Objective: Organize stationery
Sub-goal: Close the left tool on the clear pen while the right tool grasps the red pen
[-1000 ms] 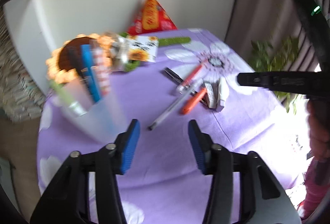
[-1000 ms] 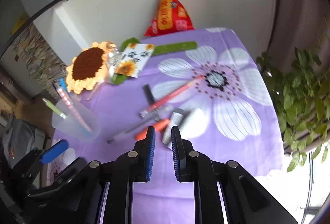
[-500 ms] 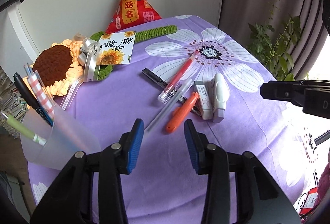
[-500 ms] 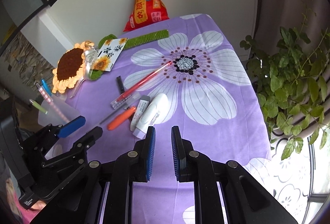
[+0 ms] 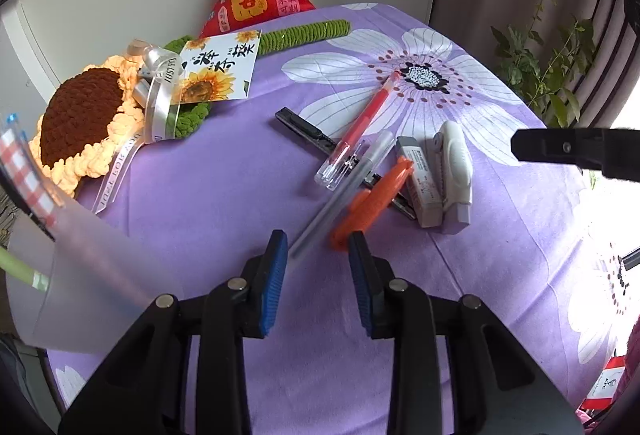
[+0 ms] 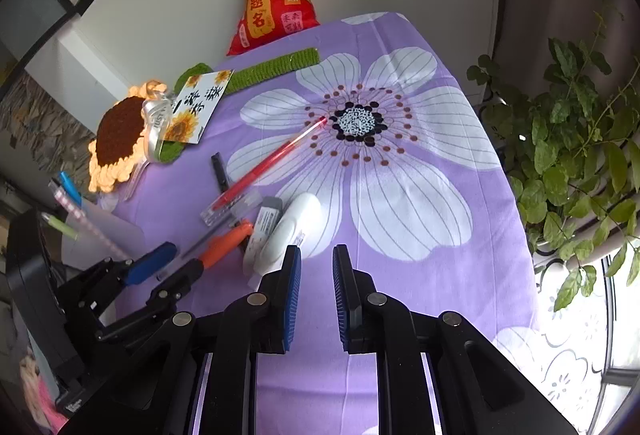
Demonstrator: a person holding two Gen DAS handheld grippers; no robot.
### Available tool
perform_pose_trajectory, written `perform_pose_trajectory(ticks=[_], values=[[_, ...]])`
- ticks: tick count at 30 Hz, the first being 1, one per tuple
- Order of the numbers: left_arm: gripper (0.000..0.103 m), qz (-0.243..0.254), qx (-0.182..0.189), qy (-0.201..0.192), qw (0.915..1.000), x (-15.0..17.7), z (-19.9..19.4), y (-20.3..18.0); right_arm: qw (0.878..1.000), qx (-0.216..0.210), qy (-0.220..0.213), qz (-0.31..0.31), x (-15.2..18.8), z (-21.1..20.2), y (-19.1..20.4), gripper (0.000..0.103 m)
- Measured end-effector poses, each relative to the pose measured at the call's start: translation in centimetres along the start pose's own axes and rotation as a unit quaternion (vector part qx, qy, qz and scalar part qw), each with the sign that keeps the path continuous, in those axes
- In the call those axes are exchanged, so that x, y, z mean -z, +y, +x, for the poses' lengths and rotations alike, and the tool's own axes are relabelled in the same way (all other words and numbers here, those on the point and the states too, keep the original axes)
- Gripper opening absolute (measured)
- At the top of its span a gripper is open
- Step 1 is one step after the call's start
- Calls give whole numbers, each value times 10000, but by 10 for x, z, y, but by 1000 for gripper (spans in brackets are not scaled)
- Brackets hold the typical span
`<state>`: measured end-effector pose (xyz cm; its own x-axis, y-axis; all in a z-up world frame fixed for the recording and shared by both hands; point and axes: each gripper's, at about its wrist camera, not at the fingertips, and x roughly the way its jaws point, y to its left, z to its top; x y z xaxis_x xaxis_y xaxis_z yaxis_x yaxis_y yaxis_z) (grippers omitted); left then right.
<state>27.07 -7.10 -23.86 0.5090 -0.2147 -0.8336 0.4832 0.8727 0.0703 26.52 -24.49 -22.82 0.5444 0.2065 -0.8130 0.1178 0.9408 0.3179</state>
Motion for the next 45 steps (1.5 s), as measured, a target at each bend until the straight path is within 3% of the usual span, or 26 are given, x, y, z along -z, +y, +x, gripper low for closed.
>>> perform_pose_trajectory(ticks=[2,4,10,16,17,19,22,27,31,35,39,41,43,45], values=[[27,41,23,8,10000,0,1,0,10000,-1,28,21,-5,3,0,15],[10,115,27,33,9999,0,2,-1,9999,-21,77,68,-12,8,1,15],[9,-146,541,234,9982,8,-6,5,9977,-81,355,568,-52,35,-2,15],[8,-309,682,341,9966,30,-21,1,9943,161,743,754,-85,75,14,16],[8,-303,697,336,9965,32,-23,1,9931,180,821,818,-88,82,16,17],[8,-249,700,302,9968,36,-29,-2,9907,137,899,1010,-93,91,18,31],[8,-172,719,270,9969,37,-31,-3,9881,125,961,1192,-97,102,21,33],[8,-63,621,277,9977,29,-21,-8,9889,637,809,1073,-104,105,35,33],[10,-91,651,316,9973,20,-10,-9,9880,1026,754,876,-108,110,42,15],[13,-99,688,289,9972,12,-5,-10,9913,396,762,1000,-106,107,36,12],[24,-91,765,252,9967,6,-3,-13,9949,-42,444,908,-97,76,35,11],[24,-65,705,219,9972,5,-2,-14,9961,-228,238,818,-91,53,36,11],[23,10,612,191,9979,6,-3,-18,9967,-343,-20,733,-87,29,36,10],[9,82,548,197,9983,8,-4,-19,9968,-371,-358,609,-83,1,39,10]])
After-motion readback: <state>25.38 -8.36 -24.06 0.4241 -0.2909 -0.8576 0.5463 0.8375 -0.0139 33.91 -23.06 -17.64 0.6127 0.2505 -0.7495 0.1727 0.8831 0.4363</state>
